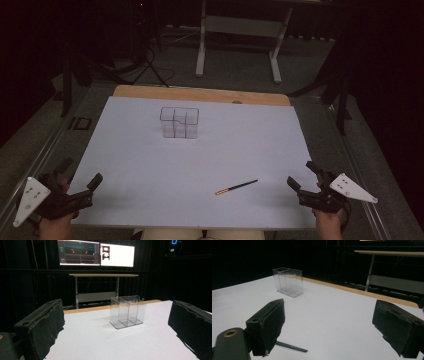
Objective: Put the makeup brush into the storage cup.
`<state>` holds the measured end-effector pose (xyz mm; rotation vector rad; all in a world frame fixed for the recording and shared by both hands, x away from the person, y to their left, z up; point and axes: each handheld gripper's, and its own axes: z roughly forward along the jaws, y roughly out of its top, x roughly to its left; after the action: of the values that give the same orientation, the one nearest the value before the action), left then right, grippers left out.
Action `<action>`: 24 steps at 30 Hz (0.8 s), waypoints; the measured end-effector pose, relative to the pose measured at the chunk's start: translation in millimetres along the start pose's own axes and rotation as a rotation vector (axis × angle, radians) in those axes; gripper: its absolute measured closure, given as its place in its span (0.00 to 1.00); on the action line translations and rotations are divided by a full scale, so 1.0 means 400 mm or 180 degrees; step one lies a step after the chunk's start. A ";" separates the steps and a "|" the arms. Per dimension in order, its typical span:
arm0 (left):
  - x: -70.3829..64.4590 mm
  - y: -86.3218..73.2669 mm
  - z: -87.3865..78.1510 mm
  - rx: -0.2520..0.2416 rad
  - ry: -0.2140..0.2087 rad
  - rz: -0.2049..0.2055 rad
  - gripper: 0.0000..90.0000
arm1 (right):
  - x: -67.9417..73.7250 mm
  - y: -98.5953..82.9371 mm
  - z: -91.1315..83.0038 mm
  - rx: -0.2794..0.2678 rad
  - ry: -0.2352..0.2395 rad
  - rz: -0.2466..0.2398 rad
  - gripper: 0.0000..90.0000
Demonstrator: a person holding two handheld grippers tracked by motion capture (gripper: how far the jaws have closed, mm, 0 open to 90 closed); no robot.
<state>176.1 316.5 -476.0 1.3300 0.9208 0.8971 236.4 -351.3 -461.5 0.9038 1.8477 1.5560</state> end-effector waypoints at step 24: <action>-0.005 0.006 0.003 0.0002 -0.0042 -0.0046 0.01 | 0.006 0.062 0.025 0.0277 0.0455 0.0008 0.13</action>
<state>176.6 314.4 -473.7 1.3267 0.9195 0.8760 246.2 -340.9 -438.6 0.8525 2.0287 1.5889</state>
